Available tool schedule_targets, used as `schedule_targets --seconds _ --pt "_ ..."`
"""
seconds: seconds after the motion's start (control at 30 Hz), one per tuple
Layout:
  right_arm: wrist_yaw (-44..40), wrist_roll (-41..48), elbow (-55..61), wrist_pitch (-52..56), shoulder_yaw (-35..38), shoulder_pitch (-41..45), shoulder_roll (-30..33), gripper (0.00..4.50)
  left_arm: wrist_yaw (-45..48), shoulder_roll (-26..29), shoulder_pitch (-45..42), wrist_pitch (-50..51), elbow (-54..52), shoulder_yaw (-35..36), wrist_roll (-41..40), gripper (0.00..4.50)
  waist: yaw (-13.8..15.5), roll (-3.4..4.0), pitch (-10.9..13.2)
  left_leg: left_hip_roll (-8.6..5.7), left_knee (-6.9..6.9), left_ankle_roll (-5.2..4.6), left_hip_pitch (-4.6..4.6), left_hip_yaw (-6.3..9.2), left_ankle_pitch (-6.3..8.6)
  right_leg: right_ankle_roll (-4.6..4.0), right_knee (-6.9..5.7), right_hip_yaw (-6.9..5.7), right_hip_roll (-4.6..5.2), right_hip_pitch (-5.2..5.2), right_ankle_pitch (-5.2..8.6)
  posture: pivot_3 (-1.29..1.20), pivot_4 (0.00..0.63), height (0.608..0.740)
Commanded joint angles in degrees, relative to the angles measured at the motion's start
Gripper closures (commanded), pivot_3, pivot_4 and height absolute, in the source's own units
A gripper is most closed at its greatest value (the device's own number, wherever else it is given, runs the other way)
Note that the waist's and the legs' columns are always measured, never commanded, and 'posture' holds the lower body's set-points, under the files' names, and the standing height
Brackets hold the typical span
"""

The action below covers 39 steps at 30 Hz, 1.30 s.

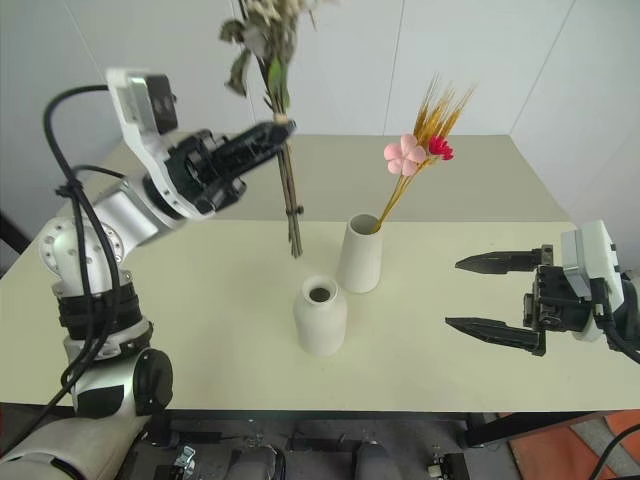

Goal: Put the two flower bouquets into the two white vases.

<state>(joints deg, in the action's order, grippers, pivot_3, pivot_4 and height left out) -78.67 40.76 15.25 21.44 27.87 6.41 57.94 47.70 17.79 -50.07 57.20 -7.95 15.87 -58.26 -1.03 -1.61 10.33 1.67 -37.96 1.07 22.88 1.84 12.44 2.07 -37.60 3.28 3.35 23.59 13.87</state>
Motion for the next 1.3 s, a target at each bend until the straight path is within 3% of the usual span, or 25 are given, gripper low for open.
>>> schedule_targets --seconds 0.03,0.4,0.8,1.03,1.27,1.3 --pt "0.2 0.5 0.9 -1.1 1.9 0.3 0.7 0.0 2.9 -0.4 1.4 -5.8 -3.2 -3.4 1.8 4.41 0.1 0.0 0.0 0.0 0.0 0.0 -0.04 0.0 0.0 0.0 0.03 0.0 0.0 -0.07 0.0 0.0 0.15 0.74" --pt "1.7 1.1 2.2 -0.7 2.9 -0.6 0.3 0.0 4.0 -1.4 4.9 -13.4 -0.3 -11.3 8.8 4.41 0.0 -0.01 0.0 0.02 0.03 -0.02 -0.29 -0.01 0.02 0.1 0.44 0.0 -0.03 -0.48 -0.06 0.0 0.15 0.74" --pt "2.9 1.6 3.1 -0.7 3.1 -1.1 0.2 0.0 4.5 -0.2 7.8 -15.4 -0.3 -14.5 12.7 4.41 0.0 -0.01 0.0 0.02 0.04 -0.03 -0.24 -0.01 0.02 0.14 0.51 0.0 -0.02 -0.47 -0.08 0.0 0.15 0.74" --pt "3.2 1.3 3.0 -0.8 2.8 -1.2 0.4 0.0 5.4 5.1 10.5 -11.0 -3.5 -12.3 8.9 2.23 0.0 0.0 0.0 0.03 0.04 -0.03 -0.24 -0.02 0.02 0.15 0.51 0.0 -0.03 -0.46 -0.07 0.0 0.15 0.74" --pt "3.5 0.7 1.7 -1.3 1.2 0.3 0.4 0.0 12.2 20.0 20.4 -5.2 -10.1 -4.9 1.0 0.03 -0.8 0.02 0.0 0.14 0.13 -0.04 -0.26 -0.06 0.03 0.49 0.52 0.01 -0.07 -0.41 0.15 0.0 0.15 0.74" --pt "3.5 0.7 1.4 -1.3 0.7 0.7 0.3 0.0 13.8 22.1 22.0 -5.5 -10.7 -4.1 1.0 0.03 -0.8 0.02 0.0 0.13 0.12 -0.04 -0.26 -0.06 0.03 0.5 0.52 0.0 -0.05 -0.43 0.16 0.0 0.15 0.74"
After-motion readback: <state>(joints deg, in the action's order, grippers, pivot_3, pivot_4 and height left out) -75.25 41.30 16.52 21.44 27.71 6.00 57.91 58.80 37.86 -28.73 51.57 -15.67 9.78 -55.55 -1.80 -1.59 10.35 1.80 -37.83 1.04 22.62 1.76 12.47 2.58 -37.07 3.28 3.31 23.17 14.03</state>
